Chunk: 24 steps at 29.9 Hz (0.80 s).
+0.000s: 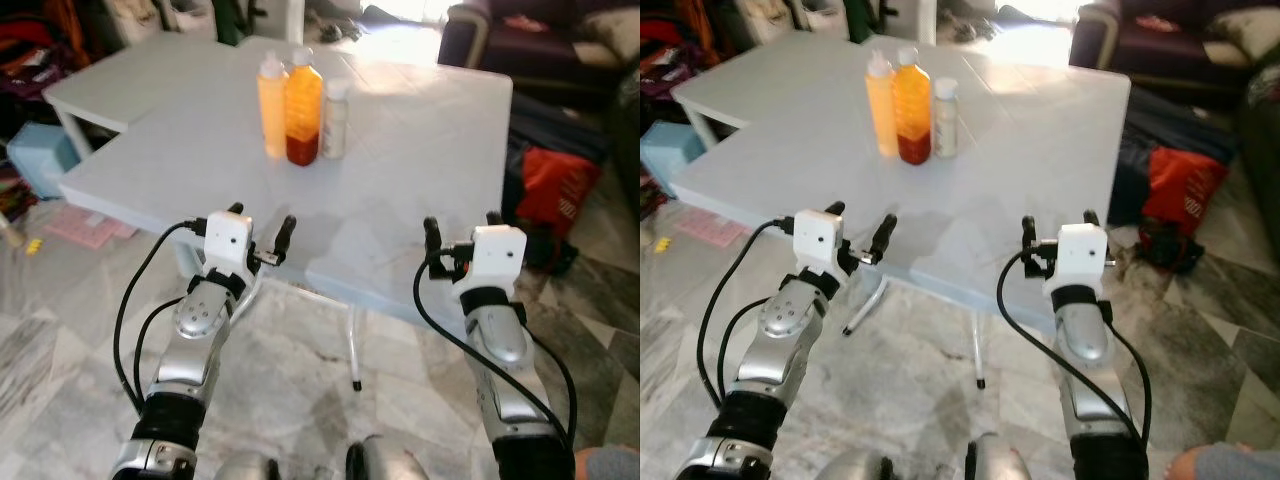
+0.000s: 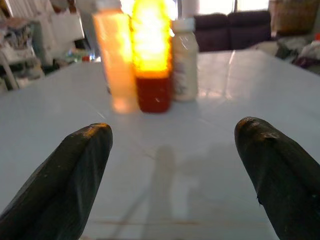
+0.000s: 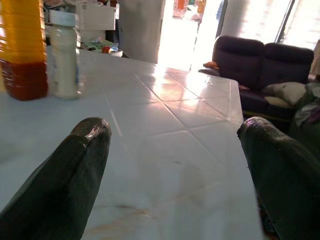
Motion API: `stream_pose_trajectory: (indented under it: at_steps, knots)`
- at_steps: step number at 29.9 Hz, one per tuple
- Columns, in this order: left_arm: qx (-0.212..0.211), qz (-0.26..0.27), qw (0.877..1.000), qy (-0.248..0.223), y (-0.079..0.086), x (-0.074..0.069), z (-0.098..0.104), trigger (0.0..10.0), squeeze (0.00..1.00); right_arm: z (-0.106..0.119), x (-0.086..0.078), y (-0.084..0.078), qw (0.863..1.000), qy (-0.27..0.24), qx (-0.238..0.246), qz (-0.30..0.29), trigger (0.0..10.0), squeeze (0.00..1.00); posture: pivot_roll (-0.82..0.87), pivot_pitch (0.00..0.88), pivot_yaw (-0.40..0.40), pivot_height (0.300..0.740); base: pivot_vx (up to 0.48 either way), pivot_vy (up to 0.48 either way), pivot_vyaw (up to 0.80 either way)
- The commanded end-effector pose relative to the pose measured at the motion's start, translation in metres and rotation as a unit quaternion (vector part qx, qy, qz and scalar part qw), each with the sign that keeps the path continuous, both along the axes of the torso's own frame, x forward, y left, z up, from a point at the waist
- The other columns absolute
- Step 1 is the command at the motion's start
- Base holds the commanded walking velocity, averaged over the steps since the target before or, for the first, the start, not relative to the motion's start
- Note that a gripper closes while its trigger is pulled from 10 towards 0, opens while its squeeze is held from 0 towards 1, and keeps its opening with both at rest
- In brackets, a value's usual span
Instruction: Restocking fridge
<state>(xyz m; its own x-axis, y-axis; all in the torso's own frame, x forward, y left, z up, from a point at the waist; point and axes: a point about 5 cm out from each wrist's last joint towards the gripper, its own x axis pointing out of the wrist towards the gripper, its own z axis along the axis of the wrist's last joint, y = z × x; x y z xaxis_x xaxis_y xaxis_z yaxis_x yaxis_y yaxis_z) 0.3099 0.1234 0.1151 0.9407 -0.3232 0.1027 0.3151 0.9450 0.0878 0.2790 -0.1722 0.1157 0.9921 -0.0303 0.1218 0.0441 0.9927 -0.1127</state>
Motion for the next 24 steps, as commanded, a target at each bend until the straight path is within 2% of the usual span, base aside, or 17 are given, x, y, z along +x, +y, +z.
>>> stream_pose_trajectory:
  at_steps: [1, 3, 9, 24]
  knots:
    - [0.012, 0.004, 1.0, -0.016, 0.007, -0.001, 0.003, 10.0, 0.0, 0.008, 0.003, 0.011, 1.0, -0.018, -0.004, 0.021, 10.0, 0.0, -0.04, 0.07, -0.009, 0.74, 0.27, 0.398, 0.0]
    - [0.009, -0.008, 1.0, -0.028, 0.004, -0.003, 0.006, 10.0, 0.0, 0.009, 0.003, 0.011, 1.0, -0.02, -0.006, 0.022, 10.0, 0.0, -0.04, 0.07, -0.009, 0.74, 0.33, 0.349, 0.0]
    - [0.006, -0.03, 0.999, -0.029, -0.01, -0.004, 0.007, 10.0, 0.0, 0.013, 0.011, 0.013, 0.999, -0.029, -0.007, 0.03, 10.0, 0.0, -0.04, 0.065, -0.01, 0.74, 0.45, 0.0, 0.0]
    - [-0.023, -0.025, 0.999, -0.017, -0.01, -0.006, 0.005, 10.0, 0.0, 0.009, 0.01, 0.016, 0.999, -0.026, -0.006, 0.034, 10.0, 0.0, -0.04, 0.077, -0.011, 0.74, 0.454, 0.0, 0.0]
